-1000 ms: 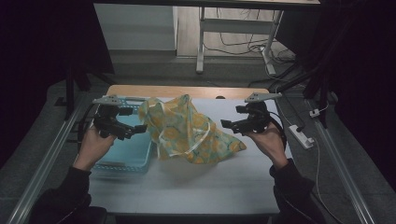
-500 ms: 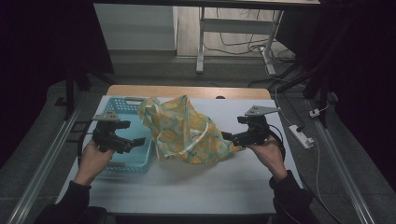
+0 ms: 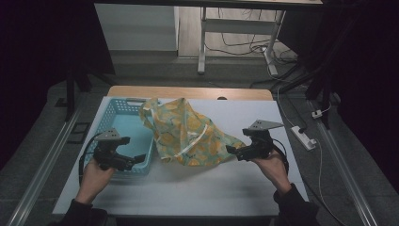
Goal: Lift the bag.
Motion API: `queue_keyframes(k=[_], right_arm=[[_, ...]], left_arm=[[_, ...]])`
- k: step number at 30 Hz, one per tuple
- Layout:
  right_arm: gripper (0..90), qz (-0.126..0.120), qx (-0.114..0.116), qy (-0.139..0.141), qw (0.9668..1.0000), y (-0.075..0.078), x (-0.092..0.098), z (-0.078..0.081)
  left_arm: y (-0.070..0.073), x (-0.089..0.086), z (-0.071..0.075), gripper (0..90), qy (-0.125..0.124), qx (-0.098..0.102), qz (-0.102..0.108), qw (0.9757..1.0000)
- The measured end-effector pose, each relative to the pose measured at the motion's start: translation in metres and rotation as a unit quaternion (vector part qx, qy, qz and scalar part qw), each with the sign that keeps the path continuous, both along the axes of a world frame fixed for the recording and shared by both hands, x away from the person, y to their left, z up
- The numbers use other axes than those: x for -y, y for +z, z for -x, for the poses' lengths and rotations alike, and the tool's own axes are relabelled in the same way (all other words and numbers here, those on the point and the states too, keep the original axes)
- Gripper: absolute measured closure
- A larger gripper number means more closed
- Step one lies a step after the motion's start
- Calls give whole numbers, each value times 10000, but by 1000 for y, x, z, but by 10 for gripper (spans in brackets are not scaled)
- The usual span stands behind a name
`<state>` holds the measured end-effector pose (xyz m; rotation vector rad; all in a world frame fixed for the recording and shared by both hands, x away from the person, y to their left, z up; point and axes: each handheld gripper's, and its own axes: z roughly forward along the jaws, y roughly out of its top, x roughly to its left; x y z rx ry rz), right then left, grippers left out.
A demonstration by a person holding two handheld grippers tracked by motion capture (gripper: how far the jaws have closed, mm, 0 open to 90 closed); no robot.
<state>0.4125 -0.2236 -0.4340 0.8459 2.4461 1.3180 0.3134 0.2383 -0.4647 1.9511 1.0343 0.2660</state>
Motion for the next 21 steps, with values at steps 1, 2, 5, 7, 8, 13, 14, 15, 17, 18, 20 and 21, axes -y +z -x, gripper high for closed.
queue_keyframes(k=[1,2,5,7,8,13,14,15,17,18,20,21], right_arm=[[0,9,8,-1,10000,-1,1,2],[0,16,23,-7,10000,-1,2,5],[0,20,50,-33,10000,-2,5,12],[0,5,67,-44,10000,-3,8,18],[0,9,78,-52,10000,-4,9,20],[0,-42,21,-141,9999,-10,17,33],[0,-34,18,-164,9999,-12,19,35],[0,-26,24,-188,9998,-13,21,38],[0,56,42,-232,9997,-17,25,43],[0,107,56,-260,9996,-18,27,45],[0,184,68,-337,9992,-22,32,49],[0,197,53,-359,9991,-24,36,51]], left_arm=[[-1,0,3,0,3,-2,26,10000],[-1,0,5,0,-9,-1,26,10000],[-2,-2,12,0,11,4,42,10000],[-3,-3,17,0,36,3,66,10000],[-4,-4,20,0,47,2,76,10000],[-10,-10,34,0,136,-47,203,9997],[-12,-11,37,0,155,-71,222,9996],[-14,-12,39,0,167,-87,233,9996],[-16,-13,44,0,186,-120,232,9995],[-18,-14,47,0,206,-127,234,9994],[-20,-15,51,0,230,-144,236,9994],[-21,-16,54,0,257,-147,229,9993]])
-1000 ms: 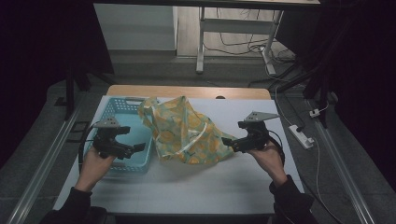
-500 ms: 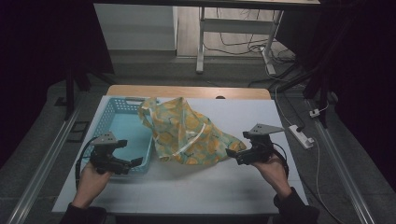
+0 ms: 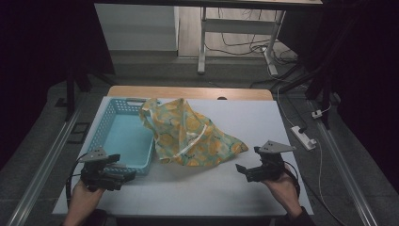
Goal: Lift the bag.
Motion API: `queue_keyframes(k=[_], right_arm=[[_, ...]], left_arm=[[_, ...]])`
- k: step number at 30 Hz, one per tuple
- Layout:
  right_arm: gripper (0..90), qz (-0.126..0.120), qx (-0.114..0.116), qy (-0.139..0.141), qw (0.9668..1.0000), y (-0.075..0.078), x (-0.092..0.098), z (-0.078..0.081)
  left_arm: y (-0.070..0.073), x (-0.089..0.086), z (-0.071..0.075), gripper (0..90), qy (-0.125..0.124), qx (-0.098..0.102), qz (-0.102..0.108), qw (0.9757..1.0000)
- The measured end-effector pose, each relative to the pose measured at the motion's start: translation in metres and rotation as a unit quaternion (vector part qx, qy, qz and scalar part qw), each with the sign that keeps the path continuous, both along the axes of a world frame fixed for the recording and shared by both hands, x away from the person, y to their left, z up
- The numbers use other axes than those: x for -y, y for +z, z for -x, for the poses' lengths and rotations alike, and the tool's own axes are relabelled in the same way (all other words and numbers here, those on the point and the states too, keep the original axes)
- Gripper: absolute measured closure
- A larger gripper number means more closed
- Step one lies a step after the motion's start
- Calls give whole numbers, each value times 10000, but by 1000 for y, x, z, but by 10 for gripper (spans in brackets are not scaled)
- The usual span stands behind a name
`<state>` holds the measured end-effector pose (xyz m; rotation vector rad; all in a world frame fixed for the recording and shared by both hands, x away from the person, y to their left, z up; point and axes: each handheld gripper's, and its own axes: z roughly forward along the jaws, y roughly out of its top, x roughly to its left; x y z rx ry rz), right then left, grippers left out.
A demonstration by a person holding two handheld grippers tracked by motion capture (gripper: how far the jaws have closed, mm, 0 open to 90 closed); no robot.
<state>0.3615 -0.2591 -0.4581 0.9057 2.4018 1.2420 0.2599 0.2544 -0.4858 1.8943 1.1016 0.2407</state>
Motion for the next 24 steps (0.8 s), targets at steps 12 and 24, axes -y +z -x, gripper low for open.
queue_keyframes(k=[12,24], right_arm=[[0,21,-95,-400,9992,-13,31,26],[0,147,-212,-622,9977,-30,49,46]], left_arm=[[-8,-10,33,0,354,112,-98,9993],[-28,-18,42,0,566,-200,-303,9977]])
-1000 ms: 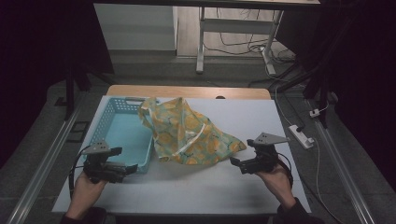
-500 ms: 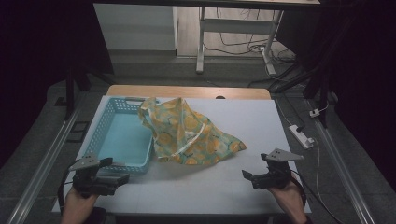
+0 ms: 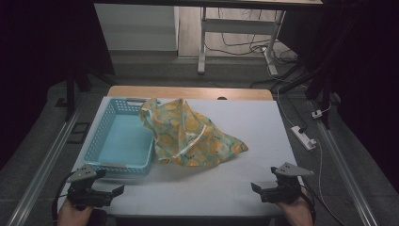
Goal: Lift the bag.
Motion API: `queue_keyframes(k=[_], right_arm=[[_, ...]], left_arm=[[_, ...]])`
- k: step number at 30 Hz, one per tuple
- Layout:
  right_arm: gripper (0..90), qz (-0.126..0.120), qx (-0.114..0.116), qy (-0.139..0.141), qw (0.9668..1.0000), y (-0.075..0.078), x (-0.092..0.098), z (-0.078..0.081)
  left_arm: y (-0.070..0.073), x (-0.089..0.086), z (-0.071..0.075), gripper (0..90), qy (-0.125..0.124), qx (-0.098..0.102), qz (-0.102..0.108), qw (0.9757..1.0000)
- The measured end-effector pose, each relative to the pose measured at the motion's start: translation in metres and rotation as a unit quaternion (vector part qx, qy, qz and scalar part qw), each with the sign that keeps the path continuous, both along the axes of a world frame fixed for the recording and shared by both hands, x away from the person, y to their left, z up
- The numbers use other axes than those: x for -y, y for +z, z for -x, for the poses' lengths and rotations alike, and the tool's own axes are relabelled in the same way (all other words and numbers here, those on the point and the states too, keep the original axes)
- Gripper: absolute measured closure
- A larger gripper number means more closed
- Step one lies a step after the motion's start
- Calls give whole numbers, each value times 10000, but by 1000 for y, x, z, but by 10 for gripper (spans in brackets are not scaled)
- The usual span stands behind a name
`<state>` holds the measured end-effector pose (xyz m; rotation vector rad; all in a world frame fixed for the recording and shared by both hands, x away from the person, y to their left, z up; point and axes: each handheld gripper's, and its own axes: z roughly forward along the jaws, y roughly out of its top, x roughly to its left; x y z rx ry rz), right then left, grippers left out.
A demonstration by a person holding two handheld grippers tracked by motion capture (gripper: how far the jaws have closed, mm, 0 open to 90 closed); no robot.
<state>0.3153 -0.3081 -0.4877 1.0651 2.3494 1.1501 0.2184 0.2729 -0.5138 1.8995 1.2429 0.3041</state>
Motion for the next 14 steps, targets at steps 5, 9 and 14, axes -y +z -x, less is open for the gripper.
queue_keyframes(k=[5,9,14], right_arm=[[0,136,-154,-68,9998,-7,5,8],[0,269,-302,-139,9991,-11,8,12],[0,289,-378,-165,9987,-12,9,12]], left_arm=[[-4,0,3,0,120,-138,-373,9991],[-7,-3,3,0,201,-265,-391,9987],[-8,-3,0,0,169,-410,-378,9983]])
